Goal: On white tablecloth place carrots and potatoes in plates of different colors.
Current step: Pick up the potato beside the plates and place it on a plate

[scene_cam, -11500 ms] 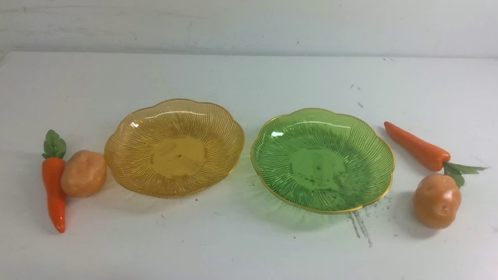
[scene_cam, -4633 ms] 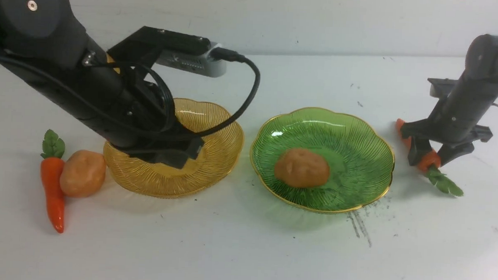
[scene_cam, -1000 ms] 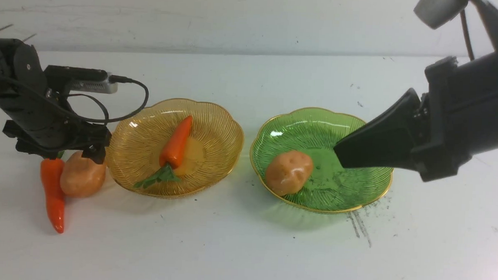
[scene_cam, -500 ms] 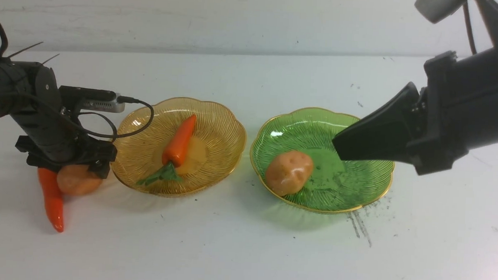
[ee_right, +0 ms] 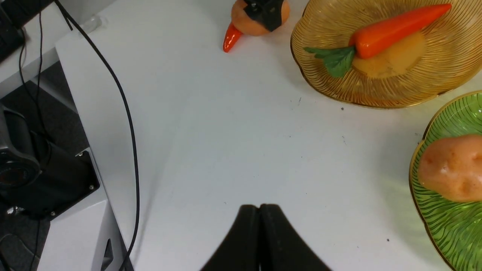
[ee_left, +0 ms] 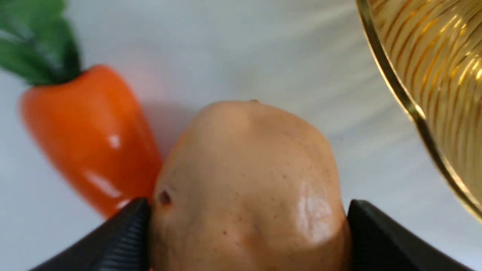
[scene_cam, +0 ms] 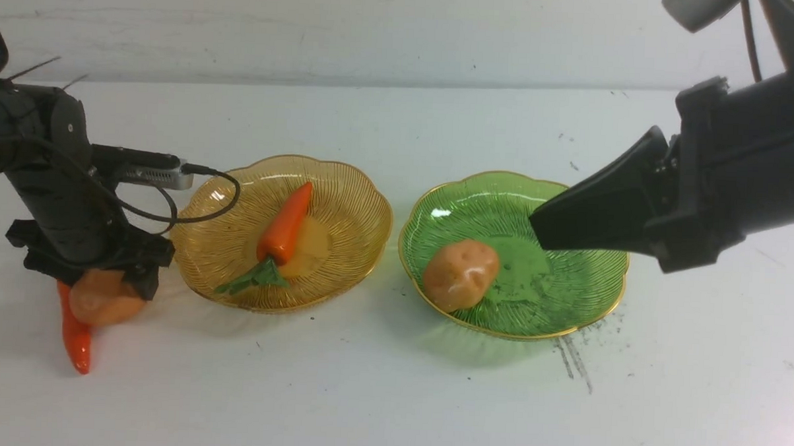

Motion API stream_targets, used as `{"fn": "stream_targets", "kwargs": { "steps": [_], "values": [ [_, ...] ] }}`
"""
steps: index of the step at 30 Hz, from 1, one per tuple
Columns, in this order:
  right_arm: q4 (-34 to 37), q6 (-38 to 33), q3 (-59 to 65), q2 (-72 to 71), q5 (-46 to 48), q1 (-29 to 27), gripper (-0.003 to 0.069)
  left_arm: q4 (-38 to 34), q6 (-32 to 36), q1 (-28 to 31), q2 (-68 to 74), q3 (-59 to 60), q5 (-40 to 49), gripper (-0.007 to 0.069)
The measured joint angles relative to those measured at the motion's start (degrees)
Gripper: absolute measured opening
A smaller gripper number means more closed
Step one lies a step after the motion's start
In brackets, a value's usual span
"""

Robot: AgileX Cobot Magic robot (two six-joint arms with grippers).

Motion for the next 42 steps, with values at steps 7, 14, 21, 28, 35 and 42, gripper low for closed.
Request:
{"fn": "stream_targets", "kwargs": {
  "steps": [7,14,21,28,35,42],
  "values": [
    [-9.84,6.72,0.00,0.00,-3.98,0.00,-0.0015,-13.30,3.59,-4.56,-10.18,-6.39,0.39,0.0601],
    [-22.76,23.51,0.00,0.00,-8.19,-3.06,-0.0015,-24.59,9.99,-21.07,-8.56,-7.45,-5.40,0.0601],
    [-35.91,36.49,0.00,0.00,-5.96,-9.73,-0.0015,-29.26,12.18,-35.63,3.22,-13.71,-17.53,0.0601],
    [-41.89,40.72,0.00,0.00,-2.92,-10.70,-0.0015,-29.59,12.28,-40.68,16.35,-25.33,-18.45,0.0601],
    [-39.32,39.77,0.00,0.00,-2.28,-10.70,-0.0015,-29.28,10.47,-40.69,21.61,-29.50,-18.45,0.0601],
    [-36.01,36.95,0.00,0.00,-2.26,-10.70,-0.0015,-28.22,9.85,-40.69,21.89,-32.49,-14.86,0.0631]
  ]
}}
